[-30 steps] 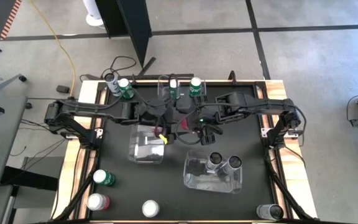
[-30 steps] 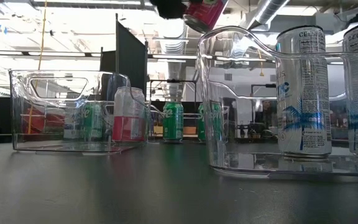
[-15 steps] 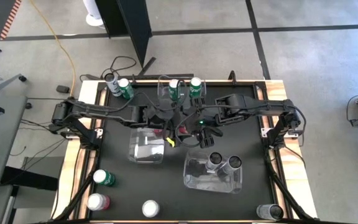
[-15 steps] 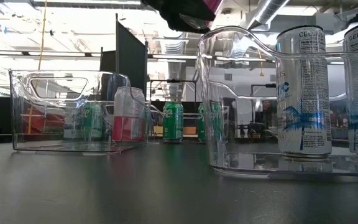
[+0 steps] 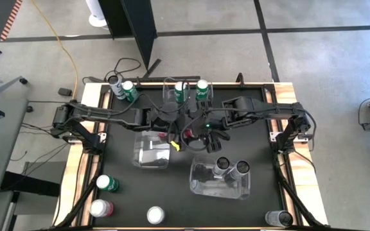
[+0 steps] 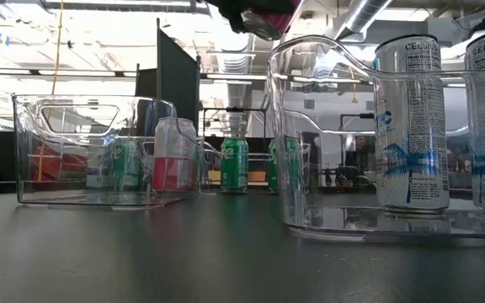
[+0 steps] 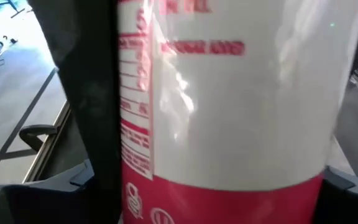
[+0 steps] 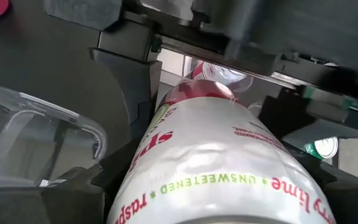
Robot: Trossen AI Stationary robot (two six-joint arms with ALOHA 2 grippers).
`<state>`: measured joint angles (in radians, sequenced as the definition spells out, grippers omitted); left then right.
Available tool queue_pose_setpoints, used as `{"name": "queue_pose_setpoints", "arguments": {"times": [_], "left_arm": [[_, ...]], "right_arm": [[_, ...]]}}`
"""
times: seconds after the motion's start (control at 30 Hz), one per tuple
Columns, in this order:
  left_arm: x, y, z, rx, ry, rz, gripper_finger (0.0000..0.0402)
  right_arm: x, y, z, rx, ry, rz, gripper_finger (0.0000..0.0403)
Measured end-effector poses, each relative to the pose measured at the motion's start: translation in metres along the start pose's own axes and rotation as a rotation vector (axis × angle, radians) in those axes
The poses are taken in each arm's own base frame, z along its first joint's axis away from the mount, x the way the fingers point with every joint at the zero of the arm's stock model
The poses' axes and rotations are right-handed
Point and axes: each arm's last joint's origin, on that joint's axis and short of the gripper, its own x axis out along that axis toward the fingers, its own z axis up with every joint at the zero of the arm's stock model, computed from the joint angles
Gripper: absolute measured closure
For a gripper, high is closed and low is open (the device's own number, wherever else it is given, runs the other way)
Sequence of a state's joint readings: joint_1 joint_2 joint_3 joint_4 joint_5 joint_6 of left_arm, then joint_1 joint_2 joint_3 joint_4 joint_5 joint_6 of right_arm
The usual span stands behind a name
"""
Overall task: Sort soda cans
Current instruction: Put the pink soda can into the middle transparent bin
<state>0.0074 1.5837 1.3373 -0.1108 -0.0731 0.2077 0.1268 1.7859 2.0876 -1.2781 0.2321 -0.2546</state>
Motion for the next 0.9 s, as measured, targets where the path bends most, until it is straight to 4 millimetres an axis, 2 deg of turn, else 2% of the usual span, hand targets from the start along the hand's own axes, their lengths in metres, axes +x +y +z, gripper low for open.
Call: {"name": "queue_pose_setpoints", "arguments": {"times": [0.13,0.73,0.83,0.9], "left_arm": [[0.0,-0.0003,-0.0003,0.001,0.005,0.005,0.0121],[-0.0001,-0.0004,-0.0006,0.011,0.007,-0.001,0.0121],[-0.0001,-0.0005,-0.001,0.022,0.012,-0.004,0.0121],[0.0004,-0.0007,-0.0027,0.028,0.026,-0.008,0.0121]], "right_arm": [[-0.0005,0.0022,0.0005,-0.006,-0.001,0.001,0.0108],[-0.0011,0.0049,0.0014,0.006,-0.004,0.003,0.0107],[-0.0011,0.0058,0.0022,0.012,-0.012,0.008,0.0039],[-0.0014,0.0059,0.0024,0.024,-0.015,0.009,0.0026]]}}
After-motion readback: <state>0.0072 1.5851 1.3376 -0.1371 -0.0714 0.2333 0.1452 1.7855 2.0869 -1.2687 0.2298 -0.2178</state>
